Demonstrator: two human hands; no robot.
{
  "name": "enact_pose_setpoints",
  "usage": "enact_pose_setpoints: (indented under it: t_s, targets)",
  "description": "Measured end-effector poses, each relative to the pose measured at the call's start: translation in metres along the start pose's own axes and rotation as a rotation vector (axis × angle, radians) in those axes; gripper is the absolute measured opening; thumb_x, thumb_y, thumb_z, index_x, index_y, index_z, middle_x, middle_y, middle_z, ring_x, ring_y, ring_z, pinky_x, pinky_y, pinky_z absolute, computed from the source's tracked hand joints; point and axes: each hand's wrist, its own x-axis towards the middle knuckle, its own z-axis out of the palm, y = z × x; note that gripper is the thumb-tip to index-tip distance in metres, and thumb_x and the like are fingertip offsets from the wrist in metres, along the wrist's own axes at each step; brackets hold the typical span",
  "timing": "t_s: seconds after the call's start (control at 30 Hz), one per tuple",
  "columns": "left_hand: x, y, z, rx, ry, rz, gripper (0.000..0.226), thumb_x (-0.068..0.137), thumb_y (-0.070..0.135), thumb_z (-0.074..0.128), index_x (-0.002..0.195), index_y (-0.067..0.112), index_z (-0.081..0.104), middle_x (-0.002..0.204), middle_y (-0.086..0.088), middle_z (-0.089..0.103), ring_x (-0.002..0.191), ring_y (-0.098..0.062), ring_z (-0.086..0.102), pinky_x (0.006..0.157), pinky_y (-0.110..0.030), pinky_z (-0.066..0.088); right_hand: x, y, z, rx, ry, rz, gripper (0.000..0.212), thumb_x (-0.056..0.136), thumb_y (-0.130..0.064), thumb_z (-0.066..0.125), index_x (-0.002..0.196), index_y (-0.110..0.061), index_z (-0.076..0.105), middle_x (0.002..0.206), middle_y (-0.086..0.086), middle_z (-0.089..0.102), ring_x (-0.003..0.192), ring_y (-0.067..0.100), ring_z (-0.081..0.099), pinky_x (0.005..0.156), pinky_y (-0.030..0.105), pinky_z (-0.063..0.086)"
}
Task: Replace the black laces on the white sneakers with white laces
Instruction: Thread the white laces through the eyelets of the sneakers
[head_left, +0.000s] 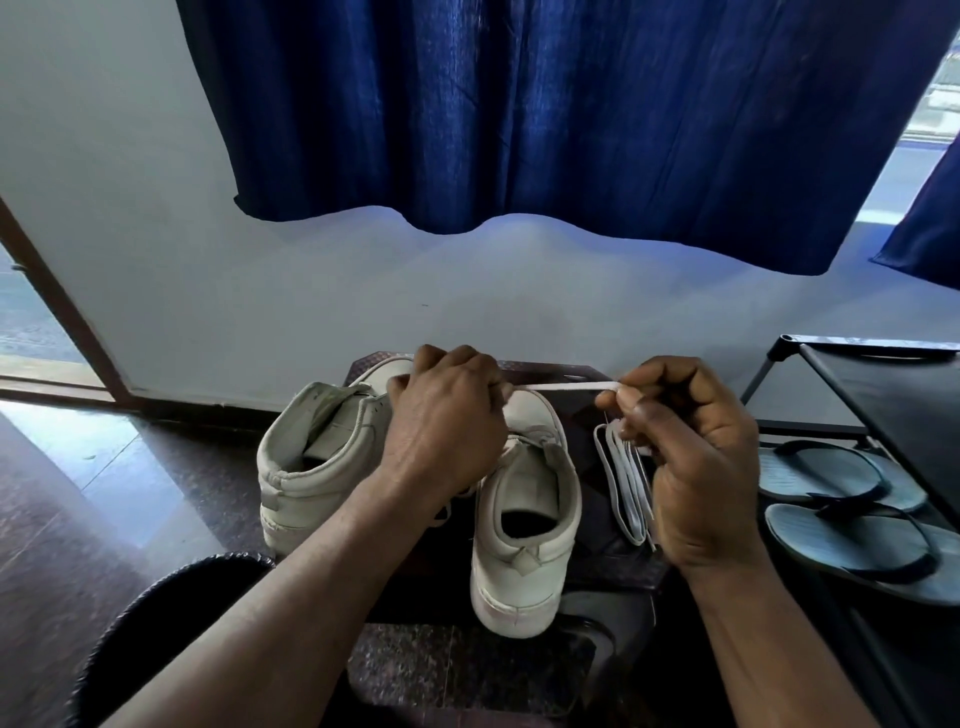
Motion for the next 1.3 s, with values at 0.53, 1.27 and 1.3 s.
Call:
enact_pose_setpoints:
  t_s: [0.53,1.27,1.3]
  targets:
    - [-0.004,0.019,-0.004,-0.478,-0.066,0.372,0.020,0.101,0.026,0.064,0.119,0.026,0.073,0.108,0.019,0.069,0.110,0.022,0.044,0.104,-0.026,0.035,-0.001,0.003,0.003,0.085,-0.029,0.071,0.021,0.093,0.012,0.059,0.091,-0.008,0.065,0.076,0.005,0.070,0.075,0.015,0.071,0.065,0.020,0.051]
    - [-0.026,-0.001,-0.016,-0.220,-0.211,-0.048,0.030,0.077,0.056,0.074,0.076,0.028,0.063,0.065,0.008,0.064,0.060,-0.005,0.057,0.057,-0.026,0.044,0.007,0.024,0.008,-0.091,0.069,-0.012,0.018,0.097,0.000,0.065,0.100,-0.016,0.073,0.109,0.006,0.077,0.105,0.018,0.070,0.096,0.035,0.053]
    - [-0.028,-0.001,-0.016,-0.197,-0.192,-0.057,0.028,0.076,0.054,0.074,0.075,0.028,0.064,0.065,0.010,0.065,0.061,-0.004,0.058,0.058,-0.026,0.045,0.005,0.024,0.011,-0.093,0.038,-0.017,0.017,0.099,0.002,0.062,0.099,-0.013,0.071,0.111,0.006,0.077,0.109,0.019,0.070,0.098,0.033,0.053]
